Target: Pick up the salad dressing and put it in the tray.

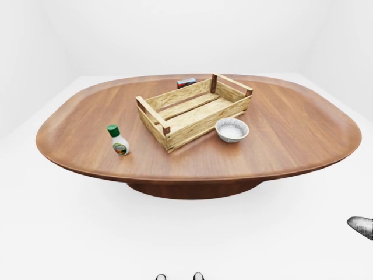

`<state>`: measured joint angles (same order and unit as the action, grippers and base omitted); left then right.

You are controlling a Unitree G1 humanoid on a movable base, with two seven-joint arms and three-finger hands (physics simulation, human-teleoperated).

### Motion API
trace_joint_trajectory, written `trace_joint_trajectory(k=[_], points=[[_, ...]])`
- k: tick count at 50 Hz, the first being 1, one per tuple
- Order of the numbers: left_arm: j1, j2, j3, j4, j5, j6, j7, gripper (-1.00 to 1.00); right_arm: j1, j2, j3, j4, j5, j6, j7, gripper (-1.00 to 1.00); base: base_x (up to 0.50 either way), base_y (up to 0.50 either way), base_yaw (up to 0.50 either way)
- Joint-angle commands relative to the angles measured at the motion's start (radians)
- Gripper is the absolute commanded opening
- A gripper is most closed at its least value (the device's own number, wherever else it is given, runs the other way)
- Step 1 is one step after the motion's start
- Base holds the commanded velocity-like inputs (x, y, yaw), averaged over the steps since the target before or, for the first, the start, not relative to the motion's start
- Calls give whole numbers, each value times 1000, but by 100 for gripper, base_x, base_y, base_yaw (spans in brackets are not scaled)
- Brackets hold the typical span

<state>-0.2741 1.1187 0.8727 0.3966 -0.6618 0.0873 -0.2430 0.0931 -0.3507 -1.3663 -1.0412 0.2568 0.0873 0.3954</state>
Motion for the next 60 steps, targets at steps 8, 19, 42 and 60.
trace_joint_trajectory(k=[8,19,42,60], points=[[9,2,21,-27,5,0,1,100,7,-1,59,-6,-57,0,40,100,20,50,0],[7,-3,18,-35,10,0,1,100,47,4,86,-6,-30,0,15,100,24,50,0],[7,-17,13,-44,29,0,-10,100,144,-27,-92,-6,566,0,-132,100,45,19,0],[13,-21,27,-75,29,0,-11,100,177,-27,-96,-6,494,0,-81,100,50,0,0]])
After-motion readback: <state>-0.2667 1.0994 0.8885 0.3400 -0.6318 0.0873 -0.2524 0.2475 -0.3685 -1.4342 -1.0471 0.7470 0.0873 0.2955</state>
